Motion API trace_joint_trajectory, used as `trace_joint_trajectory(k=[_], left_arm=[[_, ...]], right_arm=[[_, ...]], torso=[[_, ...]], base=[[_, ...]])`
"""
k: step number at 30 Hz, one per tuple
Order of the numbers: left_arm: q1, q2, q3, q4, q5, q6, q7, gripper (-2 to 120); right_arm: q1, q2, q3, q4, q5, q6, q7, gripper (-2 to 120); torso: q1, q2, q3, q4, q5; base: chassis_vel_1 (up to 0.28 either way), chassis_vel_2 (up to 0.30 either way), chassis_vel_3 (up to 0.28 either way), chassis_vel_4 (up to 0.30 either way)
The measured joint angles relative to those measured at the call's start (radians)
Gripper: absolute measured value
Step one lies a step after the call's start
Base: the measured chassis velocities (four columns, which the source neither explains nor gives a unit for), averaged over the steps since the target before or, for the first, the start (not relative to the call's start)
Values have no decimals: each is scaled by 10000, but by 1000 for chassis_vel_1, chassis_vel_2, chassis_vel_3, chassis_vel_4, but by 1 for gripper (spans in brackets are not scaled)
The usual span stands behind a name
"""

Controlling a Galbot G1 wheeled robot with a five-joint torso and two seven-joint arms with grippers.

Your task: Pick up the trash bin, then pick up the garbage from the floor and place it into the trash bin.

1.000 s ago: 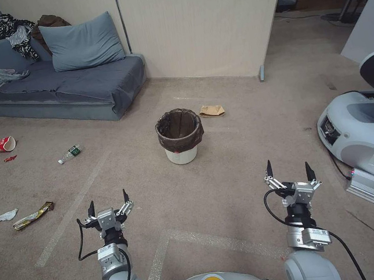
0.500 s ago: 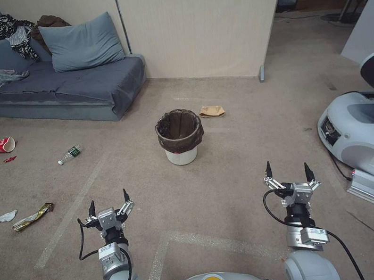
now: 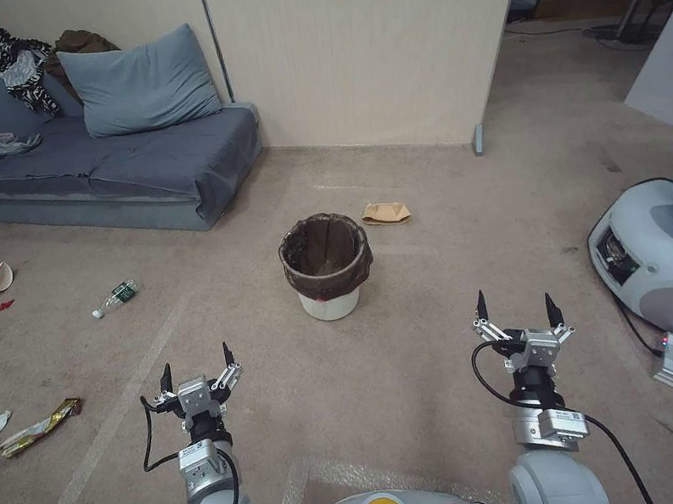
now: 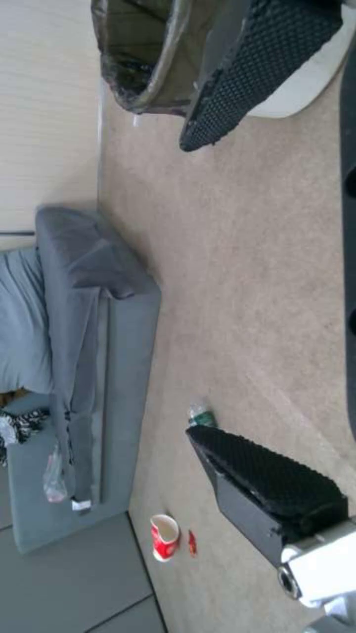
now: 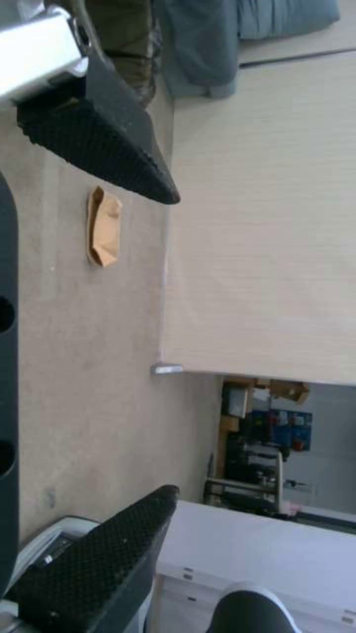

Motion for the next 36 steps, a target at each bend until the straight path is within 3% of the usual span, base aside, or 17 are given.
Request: trace_joint_trajectory(k=[36], left_arm=[[59, 46, -40, -82, -13, -64, -15, 100]], right_arm=[[64, -1, -10, -166, -220, 169, 49, 100]], torso=[[-1, 0, -2, 3, -1]], base=[[-125, 123, 124, -123]])
